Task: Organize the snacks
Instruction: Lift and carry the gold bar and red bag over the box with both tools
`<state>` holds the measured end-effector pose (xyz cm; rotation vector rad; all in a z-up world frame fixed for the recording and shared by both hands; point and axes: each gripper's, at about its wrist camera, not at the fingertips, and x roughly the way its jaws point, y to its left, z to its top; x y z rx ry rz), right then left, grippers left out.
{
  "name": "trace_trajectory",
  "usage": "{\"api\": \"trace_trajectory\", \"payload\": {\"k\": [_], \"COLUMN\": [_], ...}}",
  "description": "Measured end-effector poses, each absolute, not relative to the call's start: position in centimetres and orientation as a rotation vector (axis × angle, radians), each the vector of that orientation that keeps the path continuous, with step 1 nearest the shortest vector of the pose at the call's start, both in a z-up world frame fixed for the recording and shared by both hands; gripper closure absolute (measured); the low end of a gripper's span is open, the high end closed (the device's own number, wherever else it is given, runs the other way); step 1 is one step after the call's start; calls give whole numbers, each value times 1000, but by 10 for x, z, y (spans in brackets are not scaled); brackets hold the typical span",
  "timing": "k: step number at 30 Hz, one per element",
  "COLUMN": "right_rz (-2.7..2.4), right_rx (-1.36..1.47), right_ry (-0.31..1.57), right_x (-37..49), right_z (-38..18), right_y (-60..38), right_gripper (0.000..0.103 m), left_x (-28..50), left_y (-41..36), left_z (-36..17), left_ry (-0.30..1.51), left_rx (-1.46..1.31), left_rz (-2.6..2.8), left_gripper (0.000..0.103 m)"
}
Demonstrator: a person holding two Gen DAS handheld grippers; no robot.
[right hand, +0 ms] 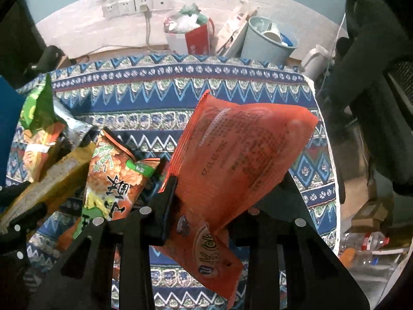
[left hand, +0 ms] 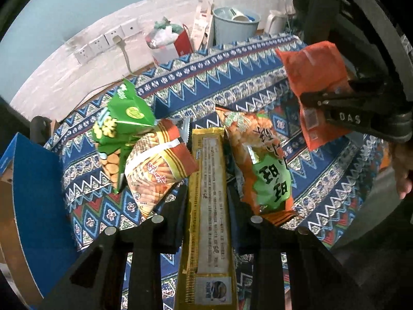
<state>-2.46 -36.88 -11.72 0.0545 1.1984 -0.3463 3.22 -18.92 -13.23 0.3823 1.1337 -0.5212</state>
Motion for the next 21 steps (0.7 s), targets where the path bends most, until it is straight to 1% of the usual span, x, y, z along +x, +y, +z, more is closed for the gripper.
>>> {"api": "trace_trajectory", "payload": {"k": [11, 21], "right_rz": [-282, -204], "right_rx": [47, 44], "right_ry": [1120, 1054], "right_x": [-24, -20], "right_z": [-86, -58], "right_y": [-346, -313], "right_gripper": [71, 71], "left_x": [27, 30], "left_y": [-161, -129], "left_z": [-90, -65], "left_ry": [1054, 1012], "left_rx": [296, 220], "left_rz": [-511, -484], "left_gripper": [74, 74]}}
